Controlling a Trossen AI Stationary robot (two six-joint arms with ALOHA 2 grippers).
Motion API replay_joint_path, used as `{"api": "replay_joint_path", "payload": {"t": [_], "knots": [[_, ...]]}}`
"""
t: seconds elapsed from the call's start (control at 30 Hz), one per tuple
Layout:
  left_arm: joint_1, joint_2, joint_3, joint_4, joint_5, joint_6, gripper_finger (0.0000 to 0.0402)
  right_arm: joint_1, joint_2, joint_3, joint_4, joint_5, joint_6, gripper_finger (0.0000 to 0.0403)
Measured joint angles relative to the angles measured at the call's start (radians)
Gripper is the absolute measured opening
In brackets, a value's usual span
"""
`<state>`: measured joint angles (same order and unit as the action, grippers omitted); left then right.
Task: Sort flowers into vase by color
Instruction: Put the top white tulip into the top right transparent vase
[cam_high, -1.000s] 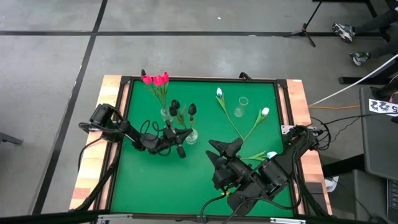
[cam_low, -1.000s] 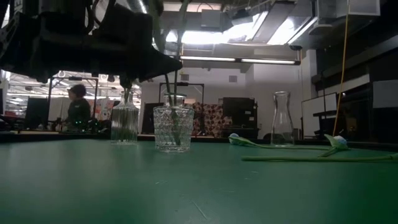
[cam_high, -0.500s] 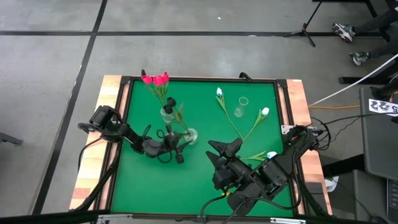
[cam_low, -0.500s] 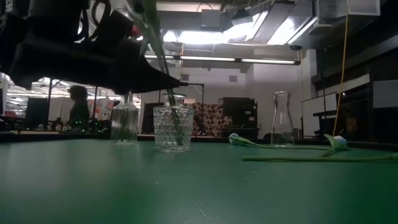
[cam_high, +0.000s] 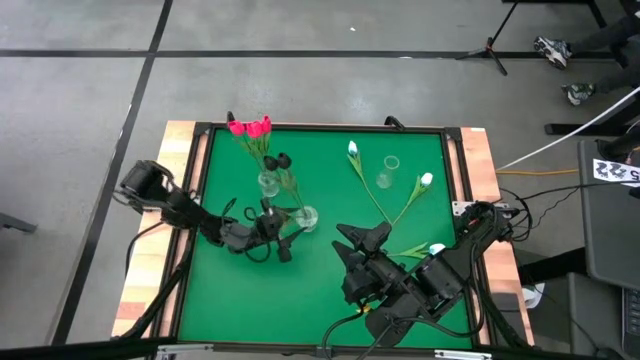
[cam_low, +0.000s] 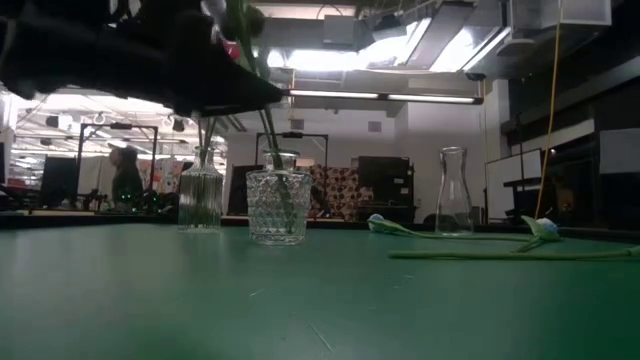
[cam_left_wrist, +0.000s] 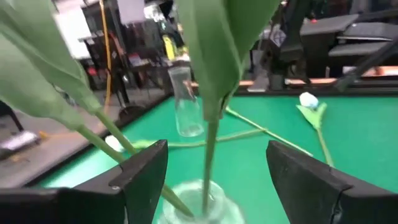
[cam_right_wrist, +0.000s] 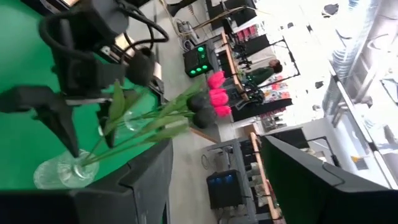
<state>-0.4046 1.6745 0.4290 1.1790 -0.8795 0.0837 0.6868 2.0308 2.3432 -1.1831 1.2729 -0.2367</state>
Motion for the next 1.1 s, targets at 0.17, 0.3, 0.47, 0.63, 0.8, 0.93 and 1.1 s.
{"api": "replay_joint_path", "payload": {"t": [0.17, 0.3, 0.47, 0.63, 0.8, 0.93, 1.1], "knots": [[-0.047, -0.121, 0.000, -0.262, 0.000, -0.124, 0.0266, -0.019, -0.002, 0.000, -0.104, 0.024, 0.146, 0.0246], [-0.078, -0.233, 0.000, -0.450, -0.002, -0.235, 0.0266, -0.081, -0.016, 0.000, -0.393, -0.109, 0.576, 0.0246], [-0.089, -0.387, 0.002, -0.716, 0.001, -0.502, 0.0265, -0.218, -0.057, -0.069, -0.374, -0.438, 0.655, 0.0246], [-0.091, -0.511, 0.002, -0.946, 0.067, -0.758, 0.0265, -0.361, -0.070, -0.160, -0.388, -0.662, 0.708, 0.0246], [-0.092, -0.575, 0.002, -1.030, 0.107, -0.866, 0.0265, -0.495, -0.077, -0.301, -0.382, -0.820, 0.691, 0.0246], [-0.092, -0.590, 0.002, -1.041, 0.108, -0.869, 0.0265, -0.576, -0.076, -0.471, -0.365, -0.867, 0.653, 0.0246], [-0.092, -0.589, 0.002, -1.034, 0.120, -0.893, 0.0265, -0.637, -0.128, -0.720, -0.114, -0.978, 0.563, 0.0246]]}}
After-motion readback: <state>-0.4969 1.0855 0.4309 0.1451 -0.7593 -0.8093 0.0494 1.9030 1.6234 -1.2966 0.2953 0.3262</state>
